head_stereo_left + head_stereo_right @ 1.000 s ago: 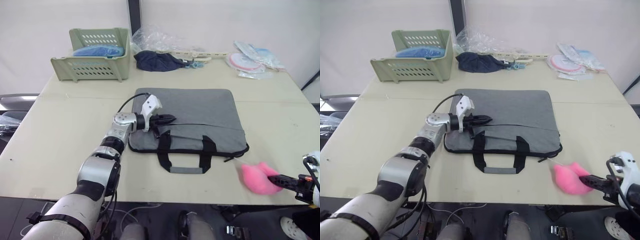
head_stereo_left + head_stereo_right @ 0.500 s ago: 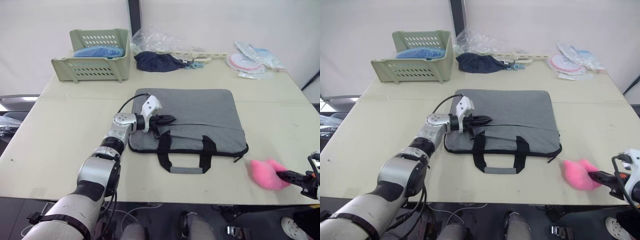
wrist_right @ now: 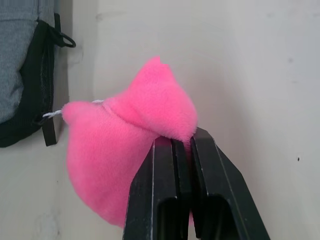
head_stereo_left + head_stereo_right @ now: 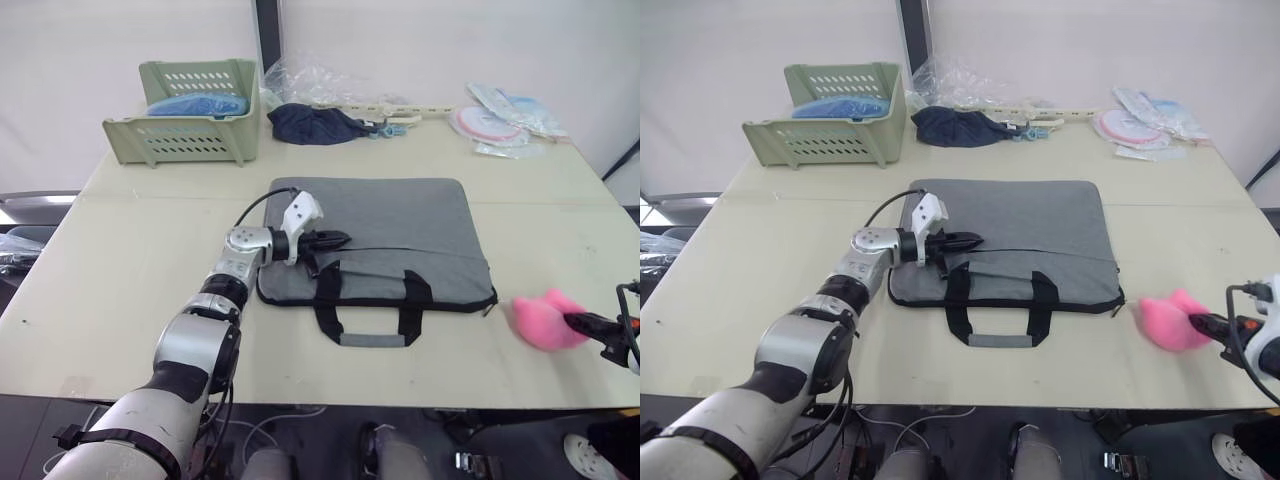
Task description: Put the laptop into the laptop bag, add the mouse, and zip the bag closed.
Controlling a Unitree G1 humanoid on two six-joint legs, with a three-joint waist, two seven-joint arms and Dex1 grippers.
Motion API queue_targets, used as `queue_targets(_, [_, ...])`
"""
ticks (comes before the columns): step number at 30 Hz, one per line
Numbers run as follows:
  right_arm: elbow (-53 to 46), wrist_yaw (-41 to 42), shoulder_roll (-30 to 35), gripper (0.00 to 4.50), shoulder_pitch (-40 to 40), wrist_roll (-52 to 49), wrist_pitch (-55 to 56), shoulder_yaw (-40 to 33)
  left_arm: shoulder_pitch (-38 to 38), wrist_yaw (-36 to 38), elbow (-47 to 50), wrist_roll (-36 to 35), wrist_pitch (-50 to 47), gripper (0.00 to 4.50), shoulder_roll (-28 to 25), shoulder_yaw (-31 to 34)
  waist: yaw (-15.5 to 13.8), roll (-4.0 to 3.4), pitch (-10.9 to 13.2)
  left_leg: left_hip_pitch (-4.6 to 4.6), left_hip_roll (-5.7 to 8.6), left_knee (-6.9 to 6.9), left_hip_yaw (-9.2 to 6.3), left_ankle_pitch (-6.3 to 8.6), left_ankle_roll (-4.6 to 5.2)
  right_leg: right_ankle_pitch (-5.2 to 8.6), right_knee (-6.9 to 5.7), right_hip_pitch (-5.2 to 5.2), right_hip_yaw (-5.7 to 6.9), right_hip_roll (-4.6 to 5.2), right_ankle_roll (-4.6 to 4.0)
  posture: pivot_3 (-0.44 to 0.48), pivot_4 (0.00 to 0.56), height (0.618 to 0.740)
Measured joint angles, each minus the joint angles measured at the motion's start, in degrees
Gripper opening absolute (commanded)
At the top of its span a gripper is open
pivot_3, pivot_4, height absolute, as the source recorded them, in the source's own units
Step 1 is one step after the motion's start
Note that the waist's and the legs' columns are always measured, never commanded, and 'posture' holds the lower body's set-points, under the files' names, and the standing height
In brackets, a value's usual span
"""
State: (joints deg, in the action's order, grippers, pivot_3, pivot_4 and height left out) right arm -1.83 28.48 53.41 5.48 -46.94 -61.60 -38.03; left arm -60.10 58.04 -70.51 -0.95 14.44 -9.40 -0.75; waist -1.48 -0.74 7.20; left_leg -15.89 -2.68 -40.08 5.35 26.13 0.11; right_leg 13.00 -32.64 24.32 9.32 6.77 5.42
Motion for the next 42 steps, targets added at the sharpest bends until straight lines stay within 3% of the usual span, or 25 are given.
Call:
queue_targets(14, [0.2, -7.2, -4.9, 0.02, -12.6, 3.8, 0.2, 5.4, 0.1, 0.0, 0.0, 0.0, 0.0, 0.00, -0.3, 0.0, 0.2, -0.34, -0.2, 0.06, 0.00, 0.00, 0.04, 0.00, 0.00, -0.01, -0.06, 0.00, -0.04, 0.00, 0.01, 0.000, 0.150, 0.740])
queue_targets(17, [-0.8, -7.9, -5.6, 1.08, -13.5, 4.2, -1.0, 5.8, 0.1, 0.0, 0.0, 0.0, 0.0, 0.00, -0.4, 0.0, 0.3, -0.46, -0.3, 0.09, 0.00, 0.00, 0.05, 0.00, 0.00, -0.01, -0.09, 0.00, -0.05, -0.01, 0.01, 0.000, 0.150, 0.740])
queue_targets(23, [-2.6, -7.8, -5.8, 3.90, -11.8, 4.6, -1.6, 5.8, 0.2, 0.0, 0.0, 0.0, 0.0, 0.00, -0.4, 0.0, 0.3, -0.47, -0.3, 0.10, 0.00, 0.01, 0.05, 0.00, 0.00, -0.01, -0.09, 0.00, -0.06, -0.01, 0.01, 0.000, 0.150, 0.740])
queue_targets(30, [-2.8, -7.8, -5.8, 3.90, -10.1, 5.2, -1.6, 2.7, 0.2, 0.0, 0.1, 0.0, 0.0, 0.00, -0.3, 0.0, 0.2, -0.47, -0.3, 0.12, 0.00, 0.02, 0.05, 0.00, 0.00, -0.01, -0.08, -0.01, -0.07, -0.01, 0.01, 0.000, 0.150, 0.740])
queue_targets(35, [-7.2, -8.6, -6.1, 3.90, -9.0, 4.0, -3.6, -5.0, 0.4, 0.1, 0.1, 0.0, 0.0, 0.00, -0.4, 0.0, 0.3, -0.43, -0.3, 0.15, 0.00, 0.07, 0.05, 0.00, -0.01, 0.00, -0.07, -0.01, -0.10, -0.01, 0.01, 0.000, 0.150, 0.740])
queue_targets(42, [-15.2, -15.9, -14.7, 3.90, -13.3, -0.5, -9.3, -8.1, 0.4, 0.1, 0.1, 0.0, 0.0, 0.00, 0.1, 0.0, 0.2, -0.56, -0.3, 0.16, 0.00, 0.07, 0.05, 0.00, -0.01, 0.00, -0.09, -0.01, -0.12, -0.01, 0.01, 0.000, 0.150, 0.740])
